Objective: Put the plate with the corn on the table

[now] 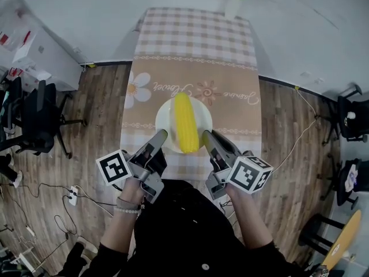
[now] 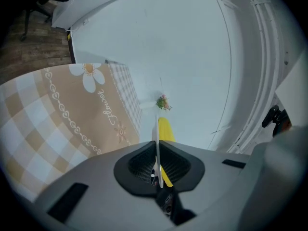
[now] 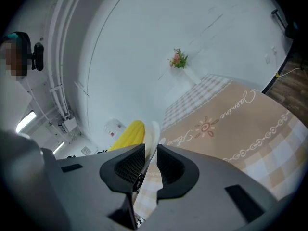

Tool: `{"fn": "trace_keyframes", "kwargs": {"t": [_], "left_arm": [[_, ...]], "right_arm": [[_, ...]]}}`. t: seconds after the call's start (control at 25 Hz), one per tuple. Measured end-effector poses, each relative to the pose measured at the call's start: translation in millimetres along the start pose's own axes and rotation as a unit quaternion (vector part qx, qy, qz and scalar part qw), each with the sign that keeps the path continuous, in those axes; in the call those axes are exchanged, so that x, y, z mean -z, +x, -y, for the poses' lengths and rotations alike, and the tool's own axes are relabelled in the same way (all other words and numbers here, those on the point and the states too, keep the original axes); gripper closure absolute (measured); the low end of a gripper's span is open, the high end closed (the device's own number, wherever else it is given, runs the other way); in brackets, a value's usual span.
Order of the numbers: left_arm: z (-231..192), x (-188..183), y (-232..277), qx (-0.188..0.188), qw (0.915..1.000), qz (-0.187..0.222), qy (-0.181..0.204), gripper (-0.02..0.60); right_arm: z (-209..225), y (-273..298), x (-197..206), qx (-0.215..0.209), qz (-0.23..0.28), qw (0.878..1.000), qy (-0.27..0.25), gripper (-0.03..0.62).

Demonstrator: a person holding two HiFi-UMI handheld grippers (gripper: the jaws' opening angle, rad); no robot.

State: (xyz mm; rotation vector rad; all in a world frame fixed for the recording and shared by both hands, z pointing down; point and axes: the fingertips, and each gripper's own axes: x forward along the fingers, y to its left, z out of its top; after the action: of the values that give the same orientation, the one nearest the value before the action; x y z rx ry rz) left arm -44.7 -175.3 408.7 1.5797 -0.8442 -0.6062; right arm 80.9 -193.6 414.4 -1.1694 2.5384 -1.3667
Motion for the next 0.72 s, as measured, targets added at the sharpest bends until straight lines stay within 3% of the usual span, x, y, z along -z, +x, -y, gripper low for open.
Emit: {"fn": "trace_keyframes", "kwargs": {"t": [0.72], "left_arm": [[-70.1,-32.0,50.5,-0.043,0.9970,-0.053,0.035,0.558]], "right_arm": [[63.1,57.9,5.3,0.052,-0.021,0.998,0.017,0.499]]}}
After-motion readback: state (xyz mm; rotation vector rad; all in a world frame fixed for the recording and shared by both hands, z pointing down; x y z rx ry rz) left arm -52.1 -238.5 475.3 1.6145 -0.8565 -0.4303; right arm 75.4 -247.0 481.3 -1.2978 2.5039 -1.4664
